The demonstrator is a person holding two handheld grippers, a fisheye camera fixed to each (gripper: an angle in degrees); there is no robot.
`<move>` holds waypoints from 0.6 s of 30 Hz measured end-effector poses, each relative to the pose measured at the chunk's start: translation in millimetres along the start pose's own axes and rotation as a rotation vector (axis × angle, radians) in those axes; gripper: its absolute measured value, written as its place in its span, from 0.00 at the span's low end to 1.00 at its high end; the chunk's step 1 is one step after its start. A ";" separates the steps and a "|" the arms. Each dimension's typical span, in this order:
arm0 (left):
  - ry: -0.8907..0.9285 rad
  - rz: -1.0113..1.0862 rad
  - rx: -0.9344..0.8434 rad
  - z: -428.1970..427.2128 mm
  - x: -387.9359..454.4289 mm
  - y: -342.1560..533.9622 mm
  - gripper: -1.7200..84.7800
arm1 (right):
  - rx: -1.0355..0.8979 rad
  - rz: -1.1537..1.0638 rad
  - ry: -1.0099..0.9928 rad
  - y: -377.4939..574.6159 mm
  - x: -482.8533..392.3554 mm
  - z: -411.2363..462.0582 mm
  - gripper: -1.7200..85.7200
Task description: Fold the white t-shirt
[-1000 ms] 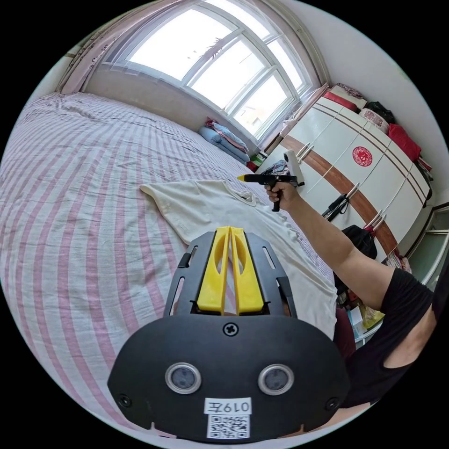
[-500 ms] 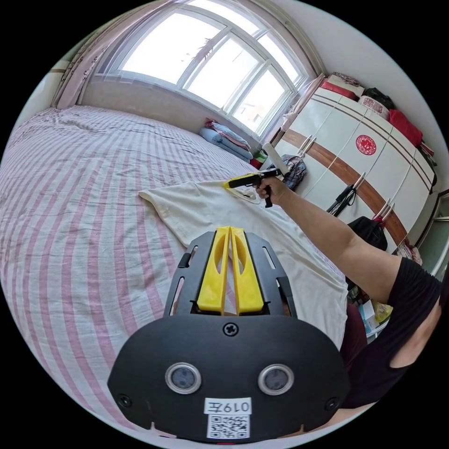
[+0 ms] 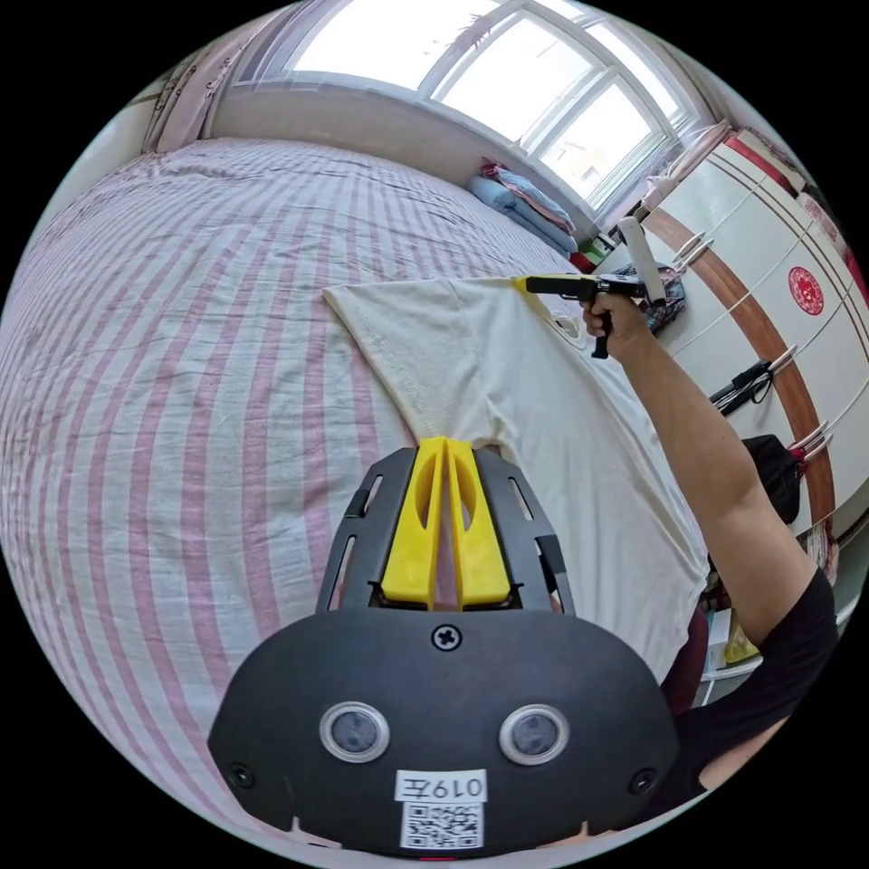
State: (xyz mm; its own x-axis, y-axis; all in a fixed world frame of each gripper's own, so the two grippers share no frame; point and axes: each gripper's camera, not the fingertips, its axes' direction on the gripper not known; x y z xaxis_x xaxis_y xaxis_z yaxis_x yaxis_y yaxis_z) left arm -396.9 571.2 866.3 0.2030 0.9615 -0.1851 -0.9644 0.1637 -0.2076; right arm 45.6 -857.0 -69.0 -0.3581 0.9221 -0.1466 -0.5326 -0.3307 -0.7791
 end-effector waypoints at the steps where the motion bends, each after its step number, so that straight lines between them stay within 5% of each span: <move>1: 0.000 -0.002 -0.003 -0.8 -0.8 -1.1 0.03 | -0.039 -0.004 0.004 -3.3 -3.3 3.2 0.03; 11: 0.212 -0.040 0.098 -25.8 -39.8 6.6 0.03 | 0.116 0.084 -0.103 27.5 20.7 -99.3 0.09; 18: 0.137 0.039 0.201 -51.5 -30.8 11.7 0.03 | 0.085 0.208 0.035 186.5 99.8 -221.0 0.08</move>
State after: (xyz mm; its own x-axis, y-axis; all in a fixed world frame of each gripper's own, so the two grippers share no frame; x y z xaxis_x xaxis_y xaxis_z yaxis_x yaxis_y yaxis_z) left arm -405.7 532.1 820.1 0.1730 0.9313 -0.3206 -0.9834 0.1811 -0.0046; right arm 80.0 -782.3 -363.7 -0.4405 0.8384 -0.3210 -0.5135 -0.5286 -0.6759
